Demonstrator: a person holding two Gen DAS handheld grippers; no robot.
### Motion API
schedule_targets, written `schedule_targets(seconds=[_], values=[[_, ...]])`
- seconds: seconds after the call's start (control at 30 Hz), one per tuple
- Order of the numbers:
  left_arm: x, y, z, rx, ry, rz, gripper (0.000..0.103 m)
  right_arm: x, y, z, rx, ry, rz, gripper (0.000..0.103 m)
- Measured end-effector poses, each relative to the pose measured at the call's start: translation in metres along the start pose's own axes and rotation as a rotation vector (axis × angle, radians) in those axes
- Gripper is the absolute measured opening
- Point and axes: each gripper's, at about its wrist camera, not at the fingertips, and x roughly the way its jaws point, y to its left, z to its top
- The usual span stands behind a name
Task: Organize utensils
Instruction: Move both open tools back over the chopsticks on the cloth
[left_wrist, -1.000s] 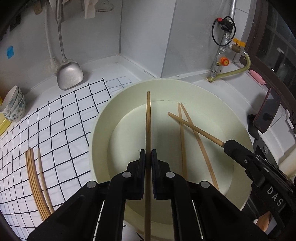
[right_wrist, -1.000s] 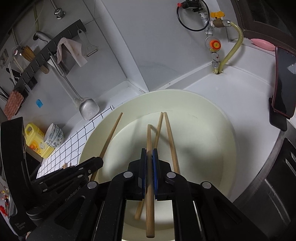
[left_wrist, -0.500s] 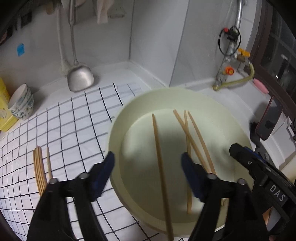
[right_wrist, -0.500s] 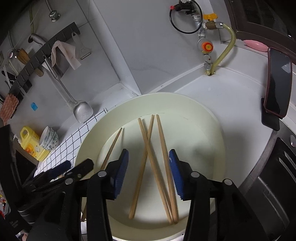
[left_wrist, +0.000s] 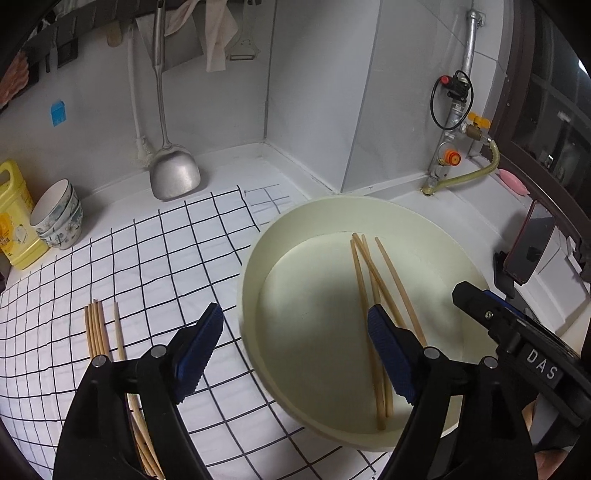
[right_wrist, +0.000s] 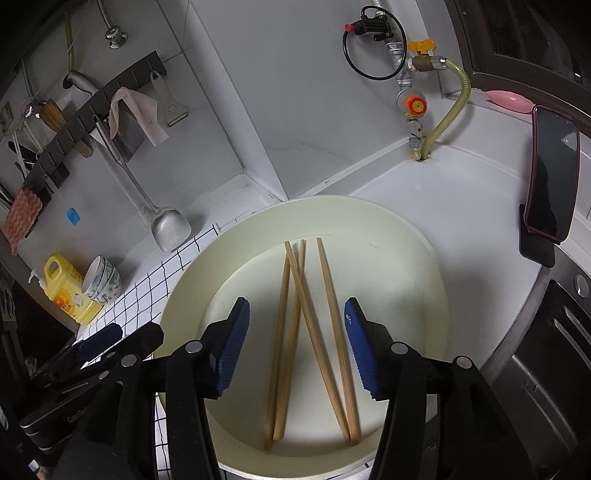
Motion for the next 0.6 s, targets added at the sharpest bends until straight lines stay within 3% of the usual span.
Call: schedule_targets(seconds=[0.13,0.2,0.3,0.6], values=[[-0.01,0.019,-0.005,-0.03,-0.018,0.022,0.086,0.0,0.008,-0.001,-0.015,0.002,0.018,0.053],[-0.015,0.034,-0.009,-0.042,-0.026,0.044,0.086,0.0,0.014,-0.002,-0.026,0.001,0.037,0.06],[-0.024,0.058,-0.015,-0.067,-0.031,0.076,0.086,-0.001,0.028,-0.005,-0.056,-0.006,0.085,0.061],[-0.069,0.139,-0.043,-0.148,-0.075,0.243,0.094,0.001,0.088,-0.025,-0.185,0.006,0.155,0.069]])
